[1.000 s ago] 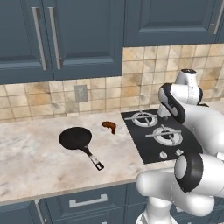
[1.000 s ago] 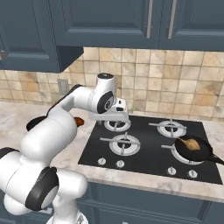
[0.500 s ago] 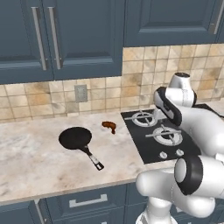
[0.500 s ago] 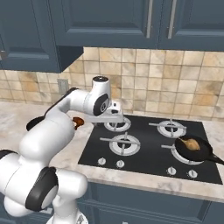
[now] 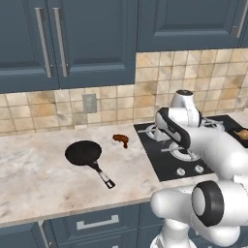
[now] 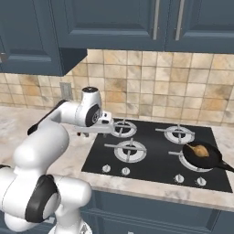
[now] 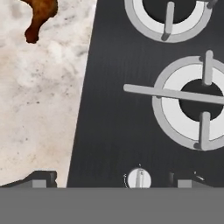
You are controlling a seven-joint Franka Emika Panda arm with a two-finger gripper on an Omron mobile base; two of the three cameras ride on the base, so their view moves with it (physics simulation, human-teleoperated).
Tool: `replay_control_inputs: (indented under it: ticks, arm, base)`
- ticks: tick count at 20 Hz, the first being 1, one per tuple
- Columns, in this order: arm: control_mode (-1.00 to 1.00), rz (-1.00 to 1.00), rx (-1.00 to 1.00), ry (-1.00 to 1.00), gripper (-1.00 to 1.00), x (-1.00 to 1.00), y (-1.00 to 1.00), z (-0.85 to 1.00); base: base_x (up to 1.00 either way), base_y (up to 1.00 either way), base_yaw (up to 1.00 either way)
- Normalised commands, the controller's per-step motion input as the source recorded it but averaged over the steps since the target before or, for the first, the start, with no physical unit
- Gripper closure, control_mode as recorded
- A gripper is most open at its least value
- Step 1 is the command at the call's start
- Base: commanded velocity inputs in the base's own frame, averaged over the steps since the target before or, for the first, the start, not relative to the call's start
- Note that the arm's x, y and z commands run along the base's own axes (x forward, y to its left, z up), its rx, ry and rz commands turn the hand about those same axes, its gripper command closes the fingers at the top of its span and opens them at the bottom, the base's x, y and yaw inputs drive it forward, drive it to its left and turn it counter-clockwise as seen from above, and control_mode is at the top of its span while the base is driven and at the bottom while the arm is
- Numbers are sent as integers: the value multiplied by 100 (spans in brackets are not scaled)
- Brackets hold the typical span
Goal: Place both pans onto different burners. Then place the onion and the chicken drumstick on different pans.
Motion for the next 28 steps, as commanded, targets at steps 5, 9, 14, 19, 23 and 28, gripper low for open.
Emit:
replay_control_inputs:
  ticks: [5, 9, 14, 19, 23, 28]
  arm:
    - [-100, 0, 0, 0, -100, 0, 37, -24]
    - [-100, 0, 0, 0, -100, 0, 26, -28]
    - [-100, 0, 0, 0, -100, 5, 22, -29]
    - [-100, 0, 0, 0, -100, 11, 20, -26]
    - [-100, 0, 0, 0, -100, 12, 22, -19]
    - [-100, 0, 0, 0, -100, 13, 24, -14]
  base:
    - [0, 0, 0]
    - [0, 0, 0]
    - [0, 0, 0]
    - [0, 0, 0]
    - [0, 0, 0]
    - [0, 0, 0]
